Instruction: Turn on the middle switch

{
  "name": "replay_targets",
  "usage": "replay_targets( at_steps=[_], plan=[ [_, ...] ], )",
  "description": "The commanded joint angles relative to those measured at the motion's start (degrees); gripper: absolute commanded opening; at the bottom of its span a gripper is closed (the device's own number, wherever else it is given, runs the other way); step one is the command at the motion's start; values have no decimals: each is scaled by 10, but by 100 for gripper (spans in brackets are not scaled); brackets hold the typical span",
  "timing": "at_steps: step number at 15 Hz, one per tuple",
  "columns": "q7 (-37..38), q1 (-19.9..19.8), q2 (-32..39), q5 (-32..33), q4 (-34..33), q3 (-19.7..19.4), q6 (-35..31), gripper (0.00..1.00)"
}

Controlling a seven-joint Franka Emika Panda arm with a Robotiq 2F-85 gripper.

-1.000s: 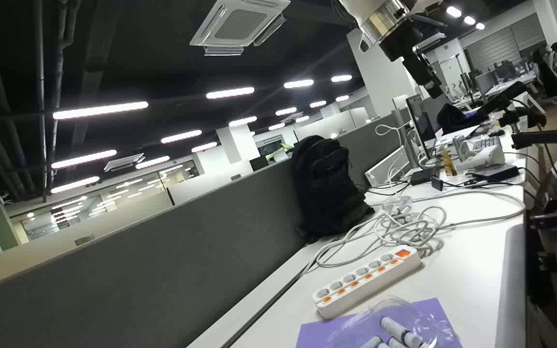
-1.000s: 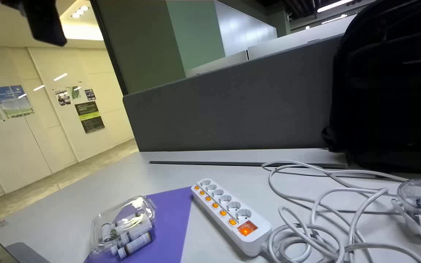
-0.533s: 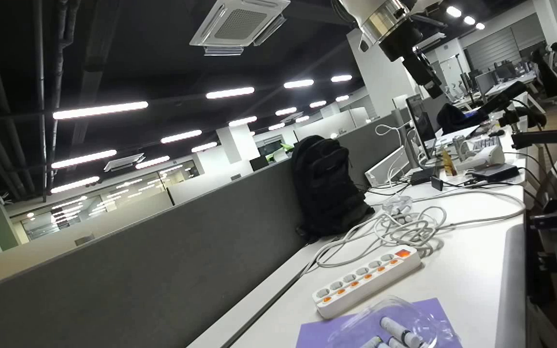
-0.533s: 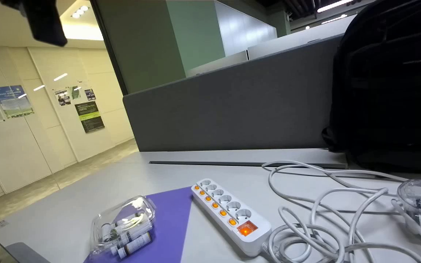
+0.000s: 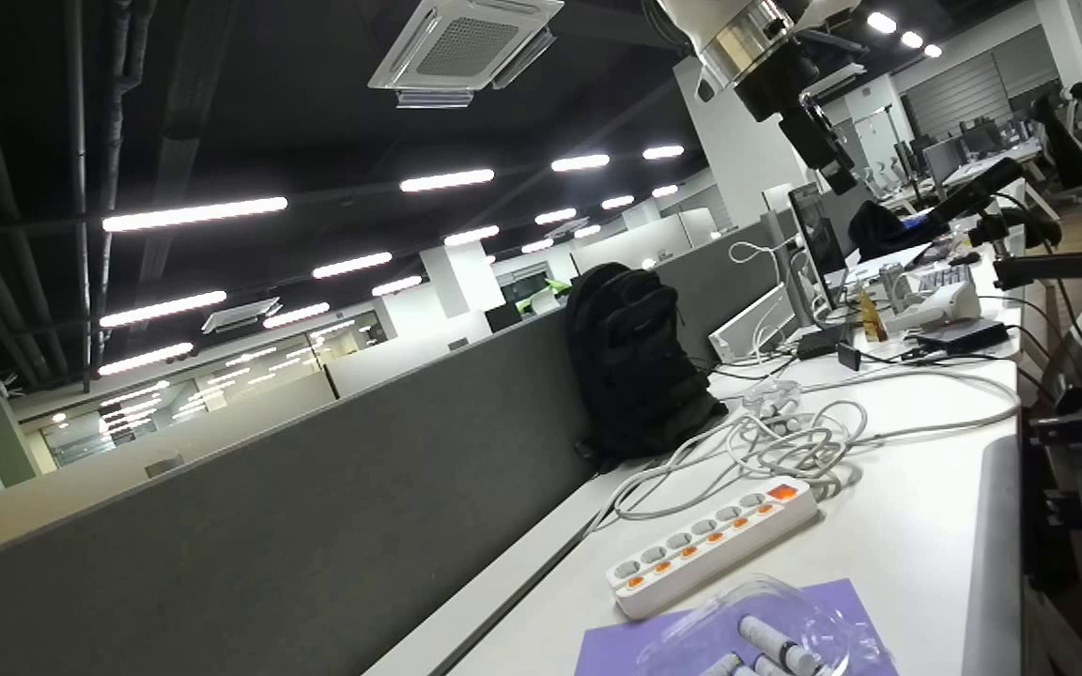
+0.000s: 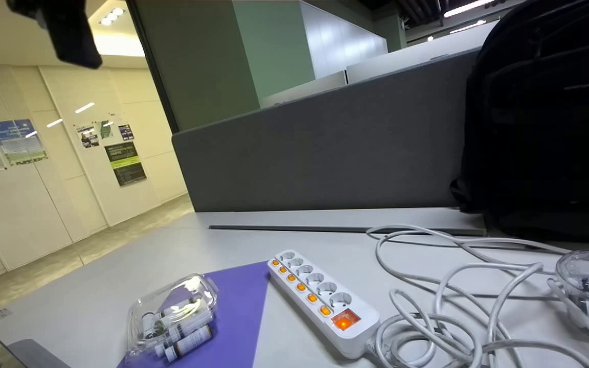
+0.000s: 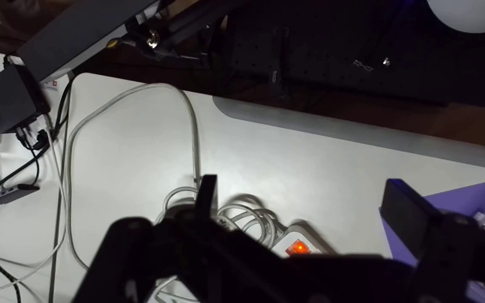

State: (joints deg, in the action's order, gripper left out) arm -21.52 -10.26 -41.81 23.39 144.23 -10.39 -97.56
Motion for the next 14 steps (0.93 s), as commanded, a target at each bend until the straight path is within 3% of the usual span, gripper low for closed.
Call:
replay_targets(
  at_steps=[1, 8, 14],
  plan=[
    [56, 15, 1, 2, 34, -4, -70, 100],
    [158, 23, 62, -74, 106, 19, -275, 100],
    [182, 37, 195, -141, 83, 46, -376, 100]
  ],
)
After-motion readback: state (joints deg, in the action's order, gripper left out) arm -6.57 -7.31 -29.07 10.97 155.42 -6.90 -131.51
